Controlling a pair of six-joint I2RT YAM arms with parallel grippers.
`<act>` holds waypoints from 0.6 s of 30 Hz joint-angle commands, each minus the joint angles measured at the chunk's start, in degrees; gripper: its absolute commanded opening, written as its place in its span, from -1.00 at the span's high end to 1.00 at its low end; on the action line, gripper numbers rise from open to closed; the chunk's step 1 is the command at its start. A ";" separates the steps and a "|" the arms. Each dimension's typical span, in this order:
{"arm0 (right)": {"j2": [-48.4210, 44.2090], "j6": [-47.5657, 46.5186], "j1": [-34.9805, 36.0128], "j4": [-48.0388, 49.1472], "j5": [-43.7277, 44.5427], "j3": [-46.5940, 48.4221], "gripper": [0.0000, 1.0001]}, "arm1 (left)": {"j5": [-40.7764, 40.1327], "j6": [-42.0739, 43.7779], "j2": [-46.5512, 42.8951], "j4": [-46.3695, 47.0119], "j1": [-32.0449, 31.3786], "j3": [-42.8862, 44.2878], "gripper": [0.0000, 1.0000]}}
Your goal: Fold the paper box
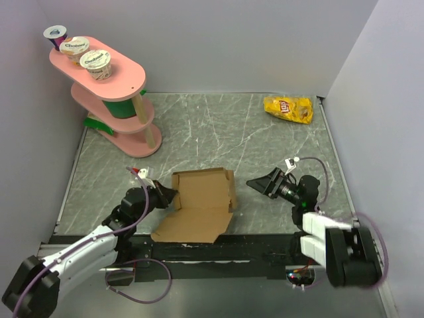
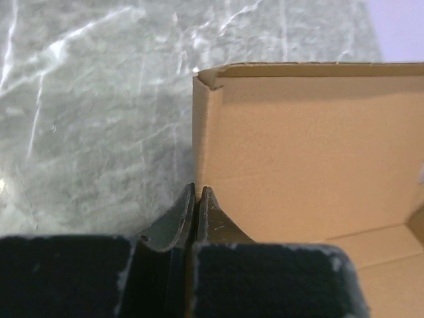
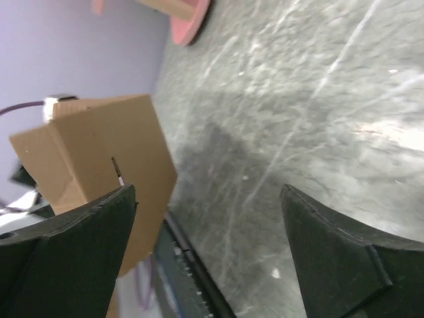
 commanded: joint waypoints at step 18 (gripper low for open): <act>14.22 20.95 8.17 45.84 -3.94 5.74 -0.48 | 14.81 1.20 -3.68 3.27 6.08 -1.90 0.98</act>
